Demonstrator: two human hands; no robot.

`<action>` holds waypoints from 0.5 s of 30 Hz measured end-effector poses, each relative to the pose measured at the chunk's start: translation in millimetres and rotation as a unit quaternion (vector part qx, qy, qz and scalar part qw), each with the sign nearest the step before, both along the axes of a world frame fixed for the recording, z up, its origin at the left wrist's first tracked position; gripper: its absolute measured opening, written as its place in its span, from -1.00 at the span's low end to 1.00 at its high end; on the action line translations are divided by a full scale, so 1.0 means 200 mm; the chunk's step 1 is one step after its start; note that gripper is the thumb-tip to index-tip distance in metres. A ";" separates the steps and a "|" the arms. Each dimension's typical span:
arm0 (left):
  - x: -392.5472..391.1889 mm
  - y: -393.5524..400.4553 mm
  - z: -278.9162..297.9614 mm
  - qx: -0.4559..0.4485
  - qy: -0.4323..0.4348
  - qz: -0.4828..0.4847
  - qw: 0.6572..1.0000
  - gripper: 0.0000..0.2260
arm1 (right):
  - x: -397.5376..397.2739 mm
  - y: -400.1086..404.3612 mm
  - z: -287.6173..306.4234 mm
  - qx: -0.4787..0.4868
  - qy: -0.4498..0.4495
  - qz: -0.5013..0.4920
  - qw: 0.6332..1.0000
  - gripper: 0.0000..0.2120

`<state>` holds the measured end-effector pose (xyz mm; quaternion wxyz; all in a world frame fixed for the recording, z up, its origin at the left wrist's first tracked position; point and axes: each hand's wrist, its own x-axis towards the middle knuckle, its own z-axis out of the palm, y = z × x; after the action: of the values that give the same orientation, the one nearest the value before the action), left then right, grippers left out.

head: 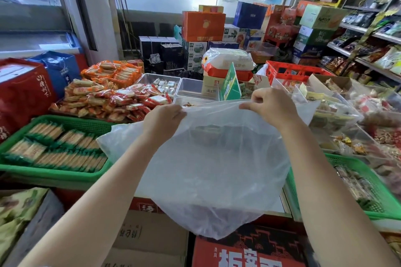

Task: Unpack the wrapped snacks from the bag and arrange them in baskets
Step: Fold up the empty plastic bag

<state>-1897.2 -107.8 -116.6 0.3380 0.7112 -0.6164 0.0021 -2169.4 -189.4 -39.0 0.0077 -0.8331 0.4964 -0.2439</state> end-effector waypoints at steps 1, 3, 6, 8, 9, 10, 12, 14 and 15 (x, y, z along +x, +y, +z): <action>-0.01 0.00 -0.01 -0.028 -0.007 0.009 1.000 -0.74 | 0.01 0.00 0.00 -0.014 -0.002 -0.005 1.000 -0.52; -0.03 -0.01 -0.01 -0.083 -0.024 0.020 0.996 -0.65 | 0.03 0.00 -0.02 -0.048 0.005 -0.022 0.999 -0.48; -0.04 0.00 0.02 -0.150 -0.055 0.016 0.987 -0.51 | 0.05 0.01 -0.05 -0.095 0.011 -0.068 0.993 -0.44; -0.01 -0.01 0.05 -0.158 -0.066 0.012 0.985 -0.44 | 0.04 0.02 -0.06 -0.111 -0.011 -0.089 0.990 -0.39; 0.00 -0.02 0.06 -0.159 -0.072 0.012 0.985 -0.39 | 0.02 0.02 -0.07 -0.118 -0.019 -0.095 0.988 -0.37; 0.02 -0.02 0.07 -0.166 -0.084 0.011 0.983 -0.35 | 0.01 0.02 -0.07 -0.121 -0.023 -0.098 0.988 -0.35; 0.04 -0.03 0.10 -0.190 -0.114 0.002 0.975 -0.31 | -0.01 0.03 -0.08 -0.117 -0.026 -0.100 0.988 -0.32; 0.05 -0.04 0.12 -0.191 -0.135 -0.002 0.972 -0.31 | -0.02 0.02 -0.08 -0.115 -0.026 -0.100 0.988 -0.30; 0.05 -0.05 0.12 -0.184 -0.142 -0.002 0.973 -0.30 | -0.02 0.02 -0.09 -0.113 -0.024 -0.098 0.988 -0.30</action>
<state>-1887.5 -117.6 -93.1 0.3720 0.6280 -0.6488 0.2153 -2173.0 -184.4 -56.5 -0.0989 -0.7701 0.5441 -0.3180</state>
